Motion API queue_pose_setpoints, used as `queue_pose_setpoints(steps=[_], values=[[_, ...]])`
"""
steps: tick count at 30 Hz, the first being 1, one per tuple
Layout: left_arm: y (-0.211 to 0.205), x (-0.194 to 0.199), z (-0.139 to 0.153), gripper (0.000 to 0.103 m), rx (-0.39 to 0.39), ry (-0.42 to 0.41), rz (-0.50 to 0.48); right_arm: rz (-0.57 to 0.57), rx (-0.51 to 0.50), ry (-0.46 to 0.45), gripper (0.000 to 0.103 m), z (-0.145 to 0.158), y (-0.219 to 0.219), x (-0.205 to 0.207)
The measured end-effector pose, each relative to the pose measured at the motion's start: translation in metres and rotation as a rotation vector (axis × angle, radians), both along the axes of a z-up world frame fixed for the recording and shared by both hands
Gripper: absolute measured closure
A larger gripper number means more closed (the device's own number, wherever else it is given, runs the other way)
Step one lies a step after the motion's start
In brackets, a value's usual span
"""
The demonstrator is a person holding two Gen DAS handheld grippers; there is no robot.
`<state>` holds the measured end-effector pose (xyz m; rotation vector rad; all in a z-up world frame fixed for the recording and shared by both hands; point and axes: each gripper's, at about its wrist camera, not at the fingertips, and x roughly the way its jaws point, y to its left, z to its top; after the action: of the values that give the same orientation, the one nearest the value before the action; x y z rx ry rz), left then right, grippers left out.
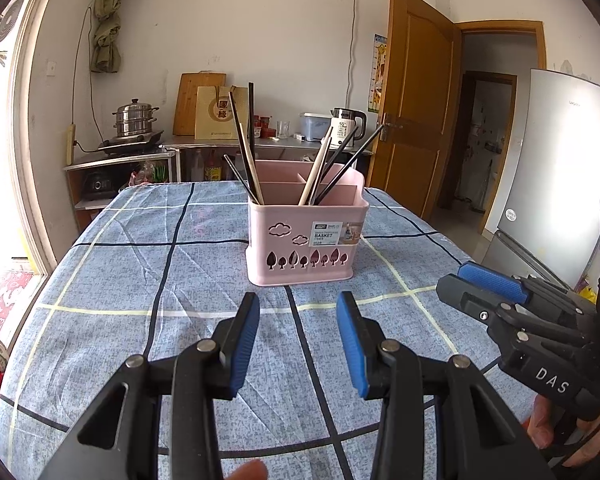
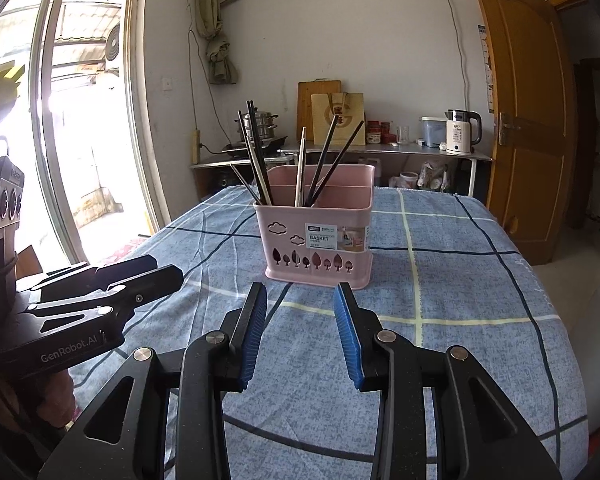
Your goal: Organize utensils
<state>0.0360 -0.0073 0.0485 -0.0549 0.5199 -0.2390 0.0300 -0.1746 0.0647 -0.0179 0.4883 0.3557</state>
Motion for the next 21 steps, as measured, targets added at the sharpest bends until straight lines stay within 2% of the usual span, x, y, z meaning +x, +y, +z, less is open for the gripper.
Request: queue_pose_setpoints(steps=[21], values=[[-0.0043, -0.0003, -0.0016, 0.061, 0.009, 0.003, 0.002, 0.005, 0.001, 0.012, 0.067, -0.001, -0.0034, -0.0002]])
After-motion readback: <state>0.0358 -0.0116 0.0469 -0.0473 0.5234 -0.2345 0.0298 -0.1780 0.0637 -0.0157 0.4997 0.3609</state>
